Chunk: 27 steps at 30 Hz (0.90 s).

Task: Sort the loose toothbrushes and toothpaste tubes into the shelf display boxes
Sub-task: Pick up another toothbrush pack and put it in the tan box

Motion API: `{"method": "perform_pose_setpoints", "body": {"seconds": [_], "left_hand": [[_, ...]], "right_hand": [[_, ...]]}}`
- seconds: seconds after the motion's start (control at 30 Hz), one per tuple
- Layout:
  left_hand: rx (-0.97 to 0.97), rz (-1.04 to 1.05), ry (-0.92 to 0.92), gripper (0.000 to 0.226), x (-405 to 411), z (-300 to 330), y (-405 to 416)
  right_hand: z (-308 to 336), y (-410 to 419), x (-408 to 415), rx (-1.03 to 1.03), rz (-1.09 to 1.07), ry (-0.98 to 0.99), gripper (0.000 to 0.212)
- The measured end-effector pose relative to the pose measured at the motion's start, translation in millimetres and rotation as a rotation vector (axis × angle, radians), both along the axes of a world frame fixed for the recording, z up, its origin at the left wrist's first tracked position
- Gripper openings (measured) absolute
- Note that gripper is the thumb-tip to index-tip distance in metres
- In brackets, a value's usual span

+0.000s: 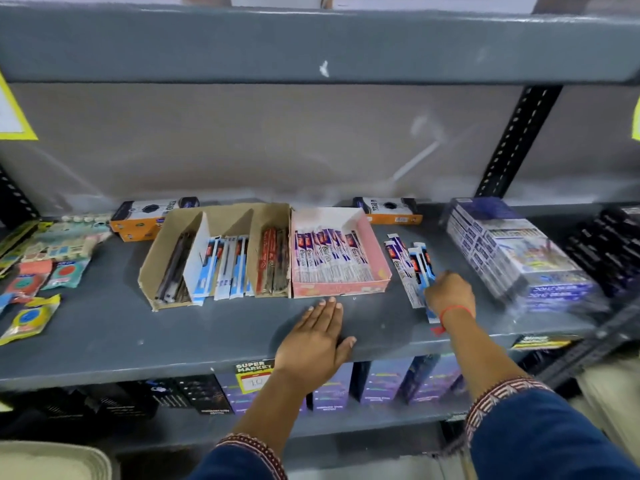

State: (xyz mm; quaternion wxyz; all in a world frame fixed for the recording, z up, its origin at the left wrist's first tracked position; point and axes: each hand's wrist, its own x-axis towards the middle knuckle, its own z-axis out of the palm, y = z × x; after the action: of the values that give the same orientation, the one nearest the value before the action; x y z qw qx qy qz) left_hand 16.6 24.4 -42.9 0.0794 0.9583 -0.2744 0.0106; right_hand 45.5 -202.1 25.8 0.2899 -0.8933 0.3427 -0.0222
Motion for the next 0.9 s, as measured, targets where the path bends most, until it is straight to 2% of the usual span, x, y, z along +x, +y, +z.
{"method": "perform_pose_setpoints", "body": {"seconds": [0.33, 0.47, 0.53, 0.6, 0.67, 0.83, 0.9], "left_hand": [[-0.001, 0.004, 0.02, 0.063, -0.1, 2.2, 0.4], [0.022, -0.001, 0.015, 0.064, -0.5, 2.6, 1.0], [0.027, 0.003, 0.023, 0.064, -0.4, 2.5, 1.4], [0.031, 0.009, 0.039, 0.064, 0.4, 2.7, 1.1], [0.041, 0.01, 0.04, 0.064, 0.5, 3.2, 0.7], [0.029, 0.047, -0.003, 0.071, -1.1, 2.8, 12.5], [0.019, 0.073, -0.005, 0.089, -2.8, 3.5, 23.5]], "right_hand": [[-0.9, -19.6, 10.1, 0.199, -0.036, 0.028, 0.015], [5.1, -25.2, 5.3, 0.303, -0.067, -0.04, 0.023], [8.9, -24.4, 2.4, 0.46, -0.078, -0.129, 0.018], [11.6, -19.5, -1.6, 0.696, -0.062, -0.245, 0.025], [15.3, -7.7, -7.9, 0.898, -0.019, -0.32, 0.019], [25.8, 24.3, -24.1, 1.138, 0.127, -0.358, 0.022], [28.9, 35.1, -29.5, 1.173, 0.204, -0.352, 0.022]]}}
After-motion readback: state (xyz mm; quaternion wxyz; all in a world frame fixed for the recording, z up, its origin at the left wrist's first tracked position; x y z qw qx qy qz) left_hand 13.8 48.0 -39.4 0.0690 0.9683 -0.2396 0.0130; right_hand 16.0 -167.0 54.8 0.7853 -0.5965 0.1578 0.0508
